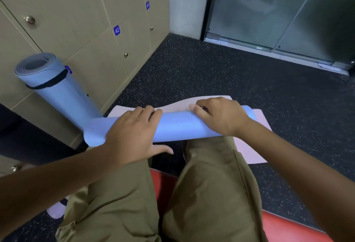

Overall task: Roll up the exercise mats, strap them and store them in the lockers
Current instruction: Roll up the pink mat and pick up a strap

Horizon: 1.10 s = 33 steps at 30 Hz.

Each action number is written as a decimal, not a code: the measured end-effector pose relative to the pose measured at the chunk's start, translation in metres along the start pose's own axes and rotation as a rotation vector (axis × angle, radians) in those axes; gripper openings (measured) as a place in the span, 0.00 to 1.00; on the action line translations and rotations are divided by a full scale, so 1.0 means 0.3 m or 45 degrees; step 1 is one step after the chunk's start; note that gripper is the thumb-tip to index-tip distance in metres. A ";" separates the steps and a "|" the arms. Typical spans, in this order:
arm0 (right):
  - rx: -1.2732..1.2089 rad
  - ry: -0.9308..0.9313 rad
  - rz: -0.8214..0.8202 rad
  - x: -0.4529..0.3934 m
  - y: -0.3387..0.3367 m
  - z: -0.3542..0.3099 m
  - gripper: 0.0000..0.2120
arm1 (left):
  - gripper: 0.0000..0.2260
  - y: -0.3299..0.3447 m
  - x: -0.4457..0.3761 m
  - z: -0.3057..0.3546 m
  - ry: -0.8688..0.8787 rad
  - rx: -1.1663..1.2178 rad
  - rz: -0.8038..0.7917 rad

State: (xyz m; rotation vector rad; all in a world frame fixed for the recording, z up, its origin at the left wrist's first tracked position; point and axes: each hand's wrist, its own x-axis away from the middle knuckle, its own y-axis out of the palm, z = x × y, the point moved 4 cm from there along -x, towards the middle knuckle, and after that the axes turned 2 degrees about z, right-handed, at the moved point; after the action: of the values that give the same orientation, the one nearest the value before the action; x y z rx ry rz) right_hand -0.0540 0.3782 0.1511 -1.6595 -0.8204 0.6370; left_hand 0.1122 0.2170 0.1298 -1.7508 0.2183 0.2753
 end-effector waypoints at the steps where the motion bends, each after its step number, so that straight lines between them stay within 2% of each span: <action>1: -0.013 0.014 -0.031 -0.008 -0.001 0.001 0.22 | 0.43 0.000 -0.013 -0.003 0.008 -0.013 0.002; 4: 0.002 0.023 0.001 -0.021 -0.002 0.005 0.22 | 0.38 0.003 -0.044 -0.015 0.030 -0.010 0.011; 8: 0.151 -0.146 0.315 0.013 0.002 -0.001 0.25 | 0.34 0.010 -0.068 -0.026 -0.001 0.040 -0.062; 14: 0.330 -0.214 0.407 0.068 0.039 0.043 0.32 | 0.33 0.029 -0.149 -0.080 -0.124 0.314 -0.508; 18: 0.380 -0.217 0.456 0.044 0.053 0.055 0.35 | 0.29 0.042 -0.195 -0.117 -0.184 0.509 -0.715; 22: 0.348 -0.167 0.515 -0.020 0.052 0.056 0.36 | 0.28 0.058 -0.224 -0.135 -0.204 0.650 -0.833; 25: 0.297 -0.156 0.462 -0.057 0.044 0.060 0.37 | 0.31 0.054 -0.223 -0.149 -0.193 0.537 -0.722; 29: 0.271 -0.128 0.339 -0.093 0.029 0.058 0.36 | 0.33 0.039 -0.180 -0.137 -0.051 0.271 -0.347; 31: 0.261 -0.103 0.248 -0.122 0.022 0.066 0.38 | 0.40 0.042 -0.146 -0.118 0.042 0.136 -0.115; 33: 0.223 -0.074 0.126 -0.148 0.018 0.073 0.36 | 0.47 0.064 -0.124 -0.110 0.084 0.023 -0.025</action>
State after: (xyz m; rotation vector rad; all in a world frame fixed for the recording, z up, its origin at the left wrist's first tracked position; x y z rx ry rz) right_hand -0.0971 0.3554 0.1403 -1.5349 -0.7059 0.8070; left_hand 0.0734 0.1806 0.1293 -1.7447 0.2499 0.2010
